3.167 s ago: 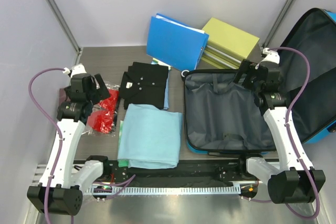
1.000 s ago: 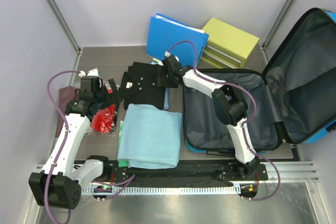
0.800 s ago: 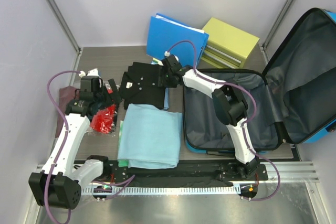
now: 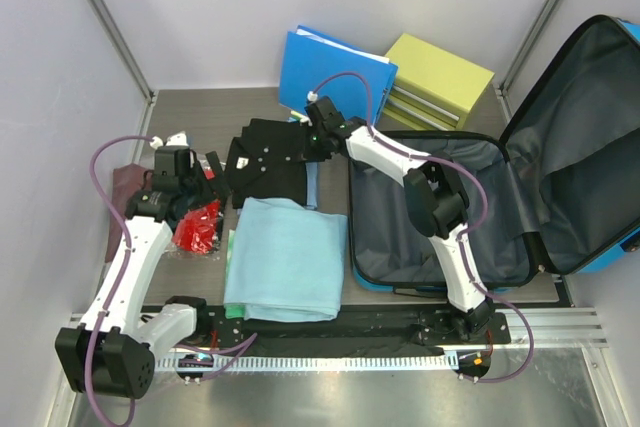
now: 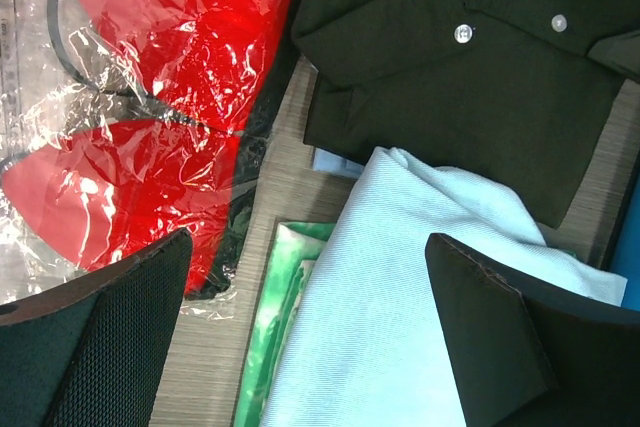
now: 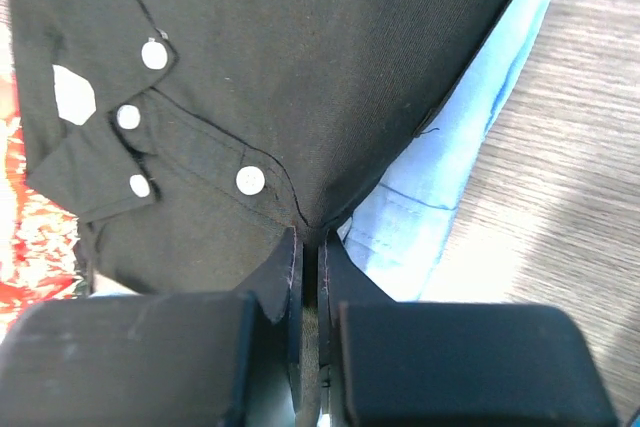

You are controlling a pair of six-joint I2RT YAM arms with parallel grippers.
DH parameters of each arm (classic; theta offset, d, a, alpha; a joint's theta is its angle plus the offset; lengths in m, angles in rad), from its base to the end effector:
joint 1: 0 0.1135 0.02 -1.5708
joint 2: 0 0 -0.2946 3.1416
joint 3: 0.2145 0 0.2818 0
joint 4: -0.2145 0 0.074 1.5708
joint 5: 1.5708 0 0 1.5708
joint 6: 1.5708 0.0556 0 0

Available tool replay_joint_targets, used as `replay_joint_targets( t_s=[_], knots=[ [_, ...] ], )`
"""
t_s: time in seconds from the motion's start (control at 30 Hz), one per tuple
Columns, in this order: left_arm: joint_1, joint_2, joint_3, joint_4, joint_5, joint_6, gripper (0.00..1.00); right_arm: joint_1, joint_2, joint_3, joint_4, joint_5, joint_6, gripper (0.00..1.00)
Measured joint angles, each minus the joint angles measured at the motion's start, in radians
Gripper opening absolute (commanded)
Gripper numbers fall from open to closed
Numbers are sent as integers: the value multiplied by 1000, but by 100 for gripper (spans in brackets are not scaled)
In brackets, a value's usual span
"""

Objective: Pack the luggage
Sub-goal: Pick up the clothes at the center of the board.

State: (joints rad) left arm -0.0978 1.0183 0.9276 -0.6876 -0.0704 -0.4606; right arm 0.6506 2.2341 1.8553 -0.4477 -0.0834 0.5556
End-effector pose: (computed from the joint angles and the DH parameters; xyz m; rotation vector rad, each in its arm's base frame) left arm 0.2365 -0.0193 0.3082 -0.4589 2.3096 -0.1918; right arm 0.4484 0.3471 0.2044 -0.1593 2.4944 0.6392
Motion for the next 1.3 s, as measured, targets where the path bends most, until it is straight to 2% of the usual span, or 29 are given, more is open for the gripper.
replay_joint_targets(
  t_s=[0.2,0.47,0.87,1.3],
  knots=[
    [0,9,-4,3,0,-3,100,1,0,95,-79,-9,15,1],
    [0,20,-10,11,0,-4,100,2,-11,285,-266,7,50,1],
    [0,50,-16,26,2,-3,100,-61,-66,286,-527,32,82,1],
    [0,92,-18,48,23,-3,100,-137,-277,230,-694,103,34,1]
  ],
)
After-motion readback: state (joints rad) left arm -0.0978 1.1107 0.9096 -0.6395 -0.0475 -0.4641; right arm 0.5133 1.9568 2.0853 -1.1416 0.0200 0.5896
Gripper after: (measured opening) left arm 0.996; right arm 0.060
